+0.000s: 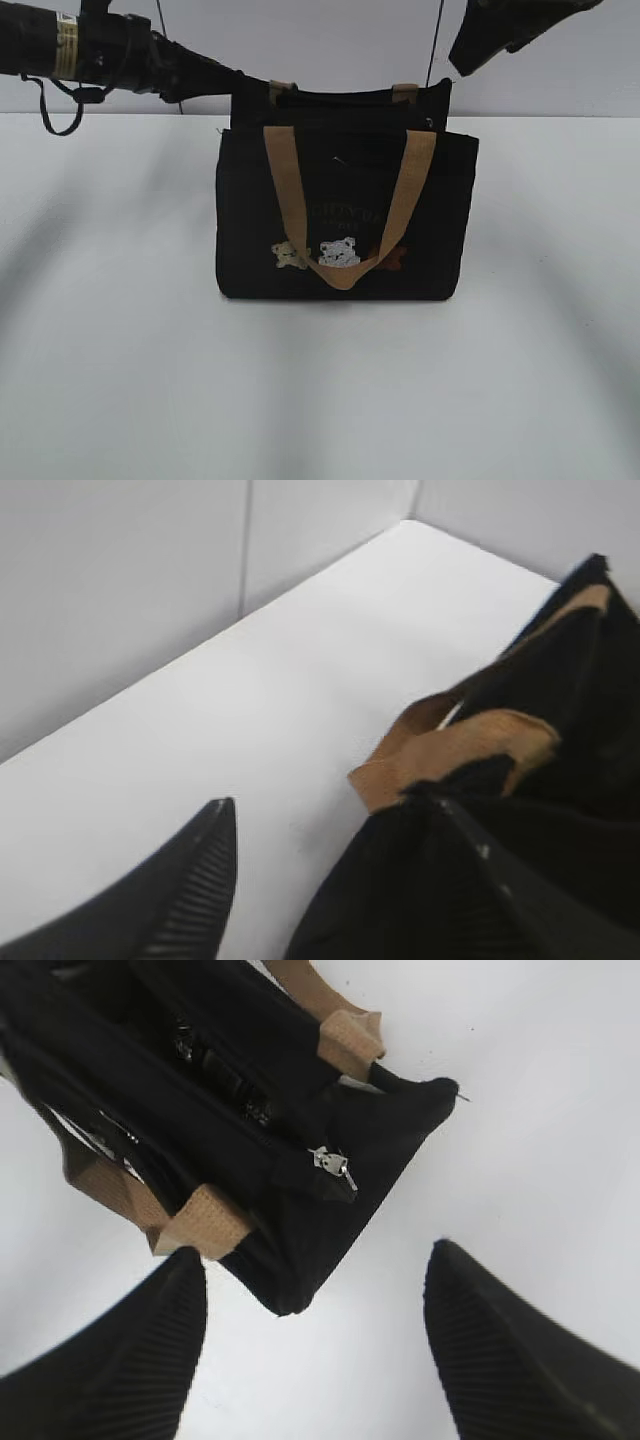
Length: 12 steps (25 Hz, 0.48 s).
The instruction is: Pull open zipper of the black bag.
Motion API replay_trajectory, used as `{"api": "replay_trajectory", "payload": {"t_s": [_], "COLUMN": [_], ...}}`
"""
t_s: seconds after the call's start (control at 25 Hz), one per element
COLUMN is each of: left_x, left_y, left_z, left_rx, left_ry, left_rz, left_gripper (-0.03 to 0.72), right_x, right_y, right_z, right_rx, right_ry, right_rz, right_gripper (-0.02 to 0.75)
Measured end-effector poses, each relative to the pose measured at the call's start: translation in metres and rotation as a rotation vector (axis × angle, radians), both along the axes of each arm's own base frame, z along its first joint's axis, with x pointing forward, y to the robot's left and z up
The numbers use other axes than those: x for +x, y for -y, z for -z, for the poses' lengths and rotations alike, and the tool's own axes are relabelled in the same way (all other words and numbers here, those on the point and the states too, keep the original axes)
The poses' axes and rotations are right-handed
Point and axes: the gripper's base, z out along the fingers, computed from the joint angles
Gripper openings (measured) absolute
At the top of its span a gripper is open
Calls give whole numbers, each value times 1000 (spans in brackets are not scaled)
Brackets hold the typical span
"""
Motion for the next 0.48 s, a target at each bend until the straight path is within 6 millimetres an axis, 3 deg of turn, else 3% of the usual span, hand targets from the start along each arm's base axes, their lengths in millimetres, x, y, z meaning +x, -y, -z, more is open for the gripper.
{"api": "replay_trajectory", "payload": {"t_s": [0.28, 0.48], "left_x": [5, 15], "left_y": [-20, -46], "left_z": [-43, -64], "left_rx": [-29, -66], "left_ry": [-136, -92], "left_rz": [-403, -765], "left_gripper": [496, 503], "right_x": [-9, -15], "right_y": [10, 16], "right_z": [-17, -28], "right_rx": [16, -2], "right_ry": [20, 53], "right_rz": [171, 218], "right_gripper": [515, 515]}}
